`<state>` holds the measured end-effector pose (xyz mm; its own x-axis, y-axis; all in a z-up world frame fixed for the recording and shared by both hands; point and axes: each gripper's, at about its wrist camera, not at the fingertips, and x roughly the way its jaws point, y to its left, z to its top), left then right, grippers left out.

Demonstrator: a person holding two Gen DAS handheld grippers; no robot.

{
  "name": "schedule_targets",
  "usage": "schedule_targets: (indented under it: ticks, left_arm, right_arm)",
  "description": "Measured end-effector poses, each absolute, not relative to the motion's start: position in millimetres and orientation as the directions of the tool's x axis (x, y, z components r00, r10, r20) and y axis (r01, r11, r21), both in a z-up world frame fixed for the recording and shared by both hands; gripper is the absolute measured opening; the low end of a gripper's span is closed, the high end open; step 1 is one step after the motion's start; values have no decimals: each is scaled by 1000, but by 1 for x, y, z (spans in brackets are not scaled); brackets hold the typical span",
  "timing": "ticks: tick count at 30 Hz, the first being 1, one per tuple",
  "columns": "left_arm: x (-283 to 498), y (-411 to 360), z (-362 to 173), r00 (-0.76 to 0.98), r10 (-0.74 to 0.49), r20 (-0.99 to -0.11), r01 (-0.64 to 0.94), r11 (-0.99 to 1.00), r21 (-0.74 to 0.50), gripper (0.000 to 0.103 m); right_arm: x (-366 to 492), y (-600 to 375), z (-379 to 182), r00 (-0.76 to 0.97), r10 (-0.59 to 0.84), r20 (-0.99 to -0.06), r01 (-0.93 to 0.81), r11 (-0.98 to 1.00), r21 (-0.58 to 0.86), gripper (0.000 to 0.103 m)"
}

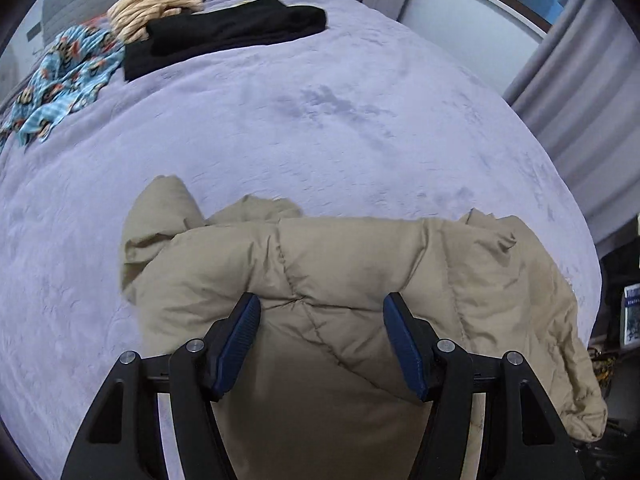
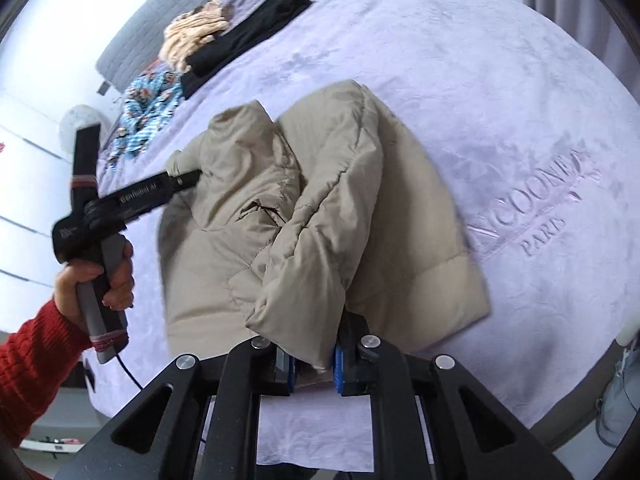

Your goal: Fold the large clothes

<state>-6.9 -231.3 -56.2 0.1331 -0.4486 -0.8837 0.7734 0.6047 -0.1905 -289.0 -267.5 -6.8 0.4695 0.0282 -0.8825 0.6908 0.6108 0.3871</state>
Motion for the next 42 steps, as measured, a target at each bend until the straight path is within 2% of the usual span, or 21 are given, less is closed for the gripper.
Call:
schedule_targets:
  ticks: [8, 10, 12, 14, 15, 16, 19, 23, 24, 25, 26, 27, 29, 32, 34, 42]
  left_arm:
    - [-34, -294, -78, 85, -440, -894, 809, 554, -196, 65]
    - [-30, -291, -82, 78, -438, -895, 801, 563, -206, 65]
    - [-25, -287, -85, 69, -440, -896, 792, 570, -219, 65]
    - [-22, -285, -87, 61, -444, -894, 787, 572, -231, 65]
    - [-23, -286, -87, 62, -444, -894, 788, 572, -229, 65]
    - [-24, -287, -88, 66, -442, -895, 789, 572, -225, 65]
    - [-23, -287, -88, 73, -435, -897, 790, 574, -214, 65]
    - [-16, -271, -69, 103, -427, -899, 754, 623, -209, 65]
    - [-14, -263, -60, 120, -432, -894, 742, 637, -208, 65]
    - [-12, -253, -51, 146, -438, -887, 734, 650, -200, 65]
    - [-10, -243, -44, 175, -436, -883, 724, 664, -185, 65]
    - [-8, -233, -39, 193, -429, -883, 713, 679, -174, 65]
    - [-5, -208, -37, 199, -408, -891, 678, 714, -175, 65]
    - [-10, -182, -53, 177, -349, -920, 646, 747, -160, 66]
    - [-18, -174, -60, 181, -323, -929, 631, 763, -142, 77]
    - [-37, -170, -51, 166, -258, -952, 584, 803, -116, 77]
  right_arm:
    - [-328, -314, -67, 411, 93, -907, 781, 478, 403, 14]
    - [-339, -325, -64, 431, 128, -893, 788, 429, 442, 22]
    - [-348, -335, -42, 449, 104, -887, 785, 427, 448, 27]
    - [-350, -343, -23, 483, 73, -872, 761, 457, 460, 40]
    - [-350, -349, -7, 510, 47, -859, 744, 477, 468, 54]
    - [-345, -354, 4, 531, 29, -847, 729, 494, 474, 63]
    - [-305, -375, 23, 597, 52, -801, 652, 551, 522, 64]
    - [-238, -399, -11, 582, 152, -799, 624, 546, 558, 64]
    - [-221, -405, -27, 567, 191, -801, 634, 520, 573, 64]
    - [-208, -407, -41, 552, 228, -802, 642, 497, 584, 58]
    - [-197, -408, -54, 536, 256, -804, 644, 491, 586, 45]
    - [-188, -406, -65, 504, 264, -822, 645, 518, 562, 17]
    - [-172, -394, -75, 432, 228, -873, 652, 589, 477, 14]
    - [-179, -384, -78, 391, 187, -901, 649, 639, 414, 11]
    - [-188, -383, -83, 385, 186, -904, 651, 640, 409, 8]
    - [-200, -384, -79, 389, 227, -893, 644, 626, 440, 9]
